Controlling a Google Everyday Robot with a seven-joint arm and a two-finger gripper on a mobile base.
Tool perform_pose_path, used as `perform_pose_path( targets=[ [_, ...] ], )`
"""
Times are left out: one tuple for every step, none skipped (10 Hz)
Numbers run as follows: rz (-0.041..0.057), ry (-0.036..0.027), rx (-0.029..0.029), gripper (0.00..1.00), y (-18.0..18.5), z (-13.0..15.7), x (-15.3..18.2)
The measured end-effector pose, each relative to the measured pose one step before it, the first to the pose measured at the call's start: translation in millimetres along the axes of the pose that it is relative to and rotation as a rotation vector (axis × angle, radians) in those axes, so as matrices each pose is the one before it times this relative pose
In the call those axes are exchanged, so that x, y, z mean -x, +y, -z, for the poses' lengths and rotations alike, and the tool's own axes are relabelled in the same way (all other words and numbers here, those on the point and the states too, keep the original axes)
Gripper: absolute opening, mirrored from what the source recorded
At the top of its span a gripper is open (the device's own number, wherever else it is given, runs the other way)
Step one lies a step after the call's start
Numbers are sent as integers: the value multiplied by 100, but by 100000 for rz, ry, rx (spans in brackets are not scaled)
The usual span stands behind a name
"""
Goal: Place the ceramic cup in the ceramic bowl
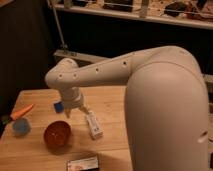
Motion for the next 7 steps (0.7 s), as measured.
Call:
perform_pose_path(
  targets=[
    [1833, -1386, -650, 65, 1923, 33, -114],
    [2629, -1268, 472, 65, 2319, 143, -175],
    [3078, -872, 1525, 65, 2395, 249, -253],
    [4161, -935, 2607, 65, 3198, 478, -398],
    [4583, -1592, 2551, 65, 3274, 640, -252],
    [2559, -927, 998, 65, 1633, 354, -41],
    [2587, -497, 1806, 65, 1834, 439, -108]
  ],
)
